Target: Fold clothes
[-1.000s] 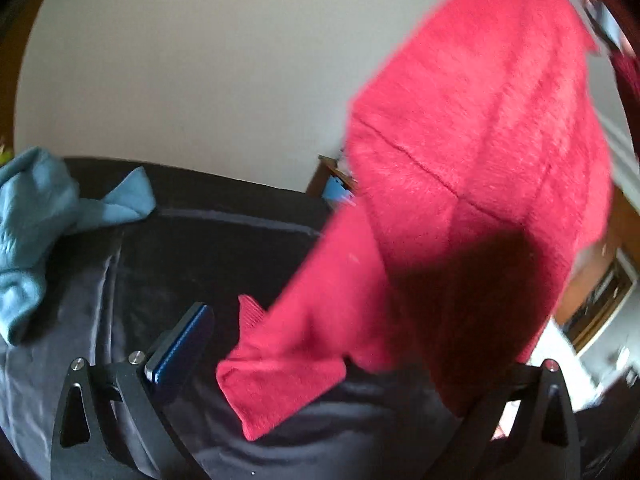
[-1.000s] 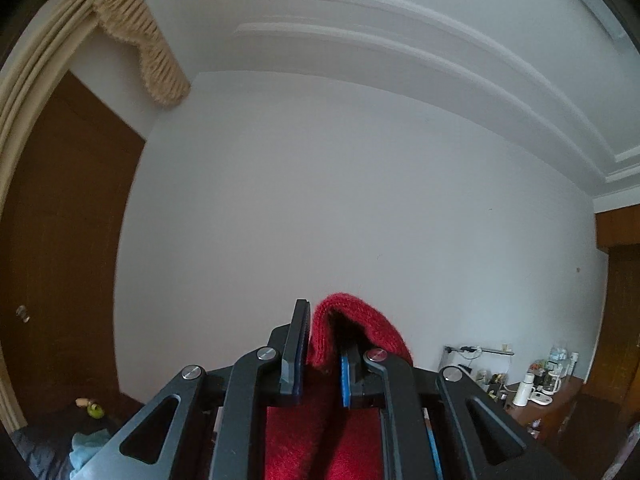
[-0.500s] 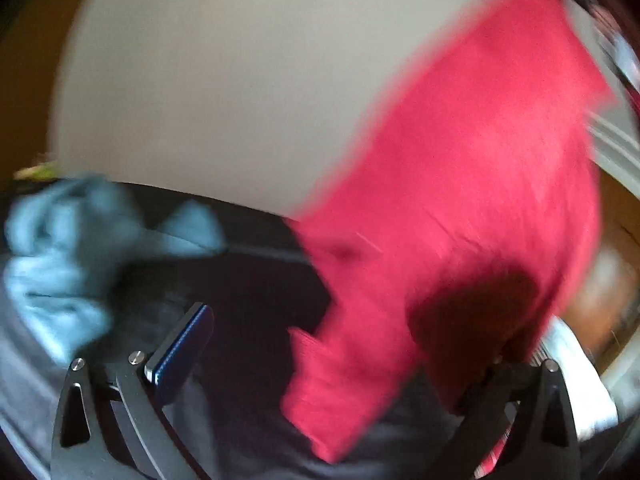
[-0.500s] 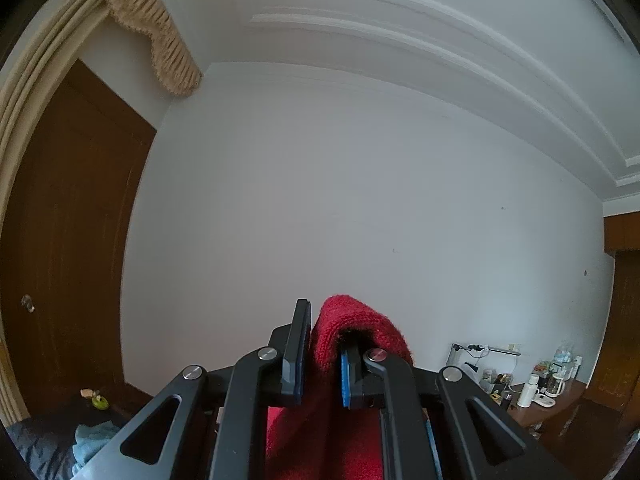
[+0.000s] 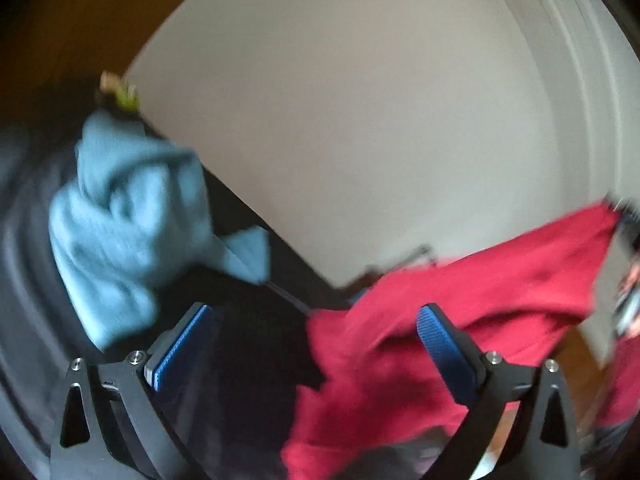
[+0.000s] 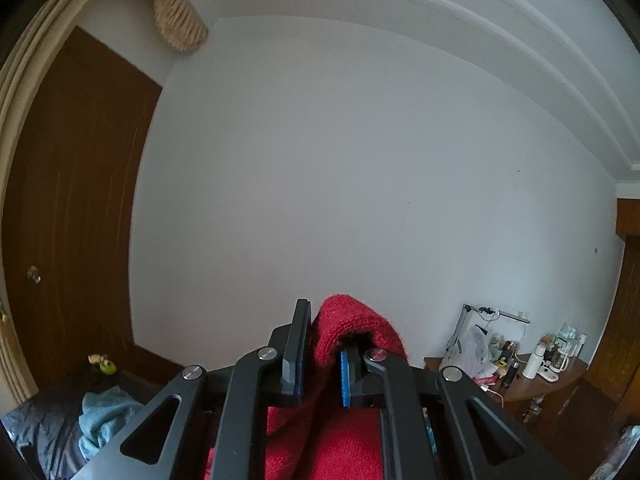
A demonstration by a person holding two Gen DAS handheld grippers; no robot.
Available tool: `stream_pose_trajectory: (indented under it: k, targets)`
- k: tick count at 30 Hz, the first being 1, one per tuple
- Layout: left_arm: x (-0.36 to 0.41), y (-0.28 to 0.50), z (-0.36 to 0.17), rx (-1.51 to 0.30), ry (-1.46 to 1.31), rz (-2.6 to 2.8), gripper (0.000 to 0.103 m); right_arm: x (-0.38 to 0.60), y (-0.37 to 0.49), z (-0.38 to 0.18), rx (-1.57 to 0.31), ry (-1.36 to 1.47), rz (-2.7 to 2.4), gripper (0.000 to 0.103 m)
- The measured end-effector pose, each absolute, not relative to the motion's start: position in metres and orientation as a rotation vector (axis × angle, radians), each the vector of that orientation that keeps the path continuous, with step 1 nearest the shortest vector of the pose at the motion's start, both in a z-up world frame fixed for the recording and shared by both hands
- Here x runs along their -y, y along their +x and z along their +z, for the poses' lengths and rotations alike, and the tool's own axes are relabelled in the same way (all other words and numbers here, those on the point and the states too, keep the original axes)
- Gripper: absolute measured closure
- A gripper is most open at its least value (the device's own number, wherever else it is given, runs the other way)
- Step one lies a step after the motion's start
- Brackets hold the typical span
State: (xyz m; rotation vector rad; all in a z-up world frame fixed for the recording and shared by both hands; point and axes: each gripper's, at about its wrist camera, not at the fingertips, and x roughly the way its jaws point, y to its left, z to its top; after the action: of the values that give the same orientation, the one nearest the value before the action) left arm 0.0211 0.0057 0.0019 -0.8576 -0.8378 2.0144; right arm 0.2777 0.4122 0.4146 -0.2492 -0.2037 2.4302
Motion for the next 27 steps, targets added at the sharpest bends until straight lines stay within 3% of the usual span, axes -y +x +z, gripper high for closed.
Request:
stream_pose_trajectory:
  k: [2, 8, 14, 22, 27]
  targets:
    - [-0.009, 0.033, 0.007, 0.763, -0.815, 2.052, 0.001, -0.412, 0.274, 0.409, 0.193, -0.273, 2.437, 0.090]
    - [-0.067, 0.104, 0.007, 0.197, -0.703, 2.024, 0.001, -0.407, 0.259, 0.404, 0.134, -0.308, 2.464, 0.090]
    - [-0.132, 0.146, -0.038, 0.036, -0.807, 1.832, 0.001, -0.390, 0.256, 0.412, 0.128, -0.283, 2.505, 0.090]
    - [-0.177, 0.149, -0.045, 0.114, -0.850, 1.789, 0.001, -0.370, 0.264, 0.421, 0.125, -0.221, 2.559, 0.090]
    - [-0.163, 0.118, -0.028, 0.497, -0.894, 1.686, 0.001, -0.369, 0.282, 0.421, 0.117, -0.198, 2.570, 0.090]
